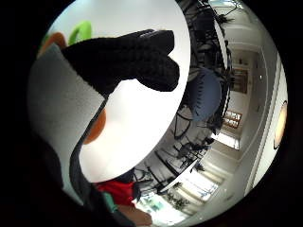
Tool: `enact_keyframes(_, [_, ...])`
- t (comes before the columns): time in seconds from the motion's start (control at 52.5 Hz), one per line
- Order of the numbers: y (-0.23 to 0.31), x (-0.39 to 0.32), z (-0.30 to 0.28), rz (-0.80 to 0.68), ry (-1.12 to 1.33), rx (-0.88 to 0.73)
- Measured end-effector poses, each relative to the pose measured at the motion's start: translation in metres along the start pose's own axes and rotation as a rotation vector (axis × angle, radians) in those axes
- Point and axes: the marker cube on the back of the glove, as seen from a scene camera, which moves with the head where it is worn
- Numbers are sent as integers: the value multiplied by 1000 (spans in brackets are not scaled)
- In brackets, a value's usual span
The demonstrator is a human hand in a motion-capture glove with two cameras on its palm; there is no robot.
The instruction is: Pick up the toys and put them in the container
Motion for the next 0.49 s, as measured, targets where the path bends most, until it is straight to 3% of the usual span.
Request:
enact_keyframes(0.171, [-15, -8, 43, -14, 13, -109])
enact_keyframes(0.495, [-17, -14, 47, 9, -67, 169])
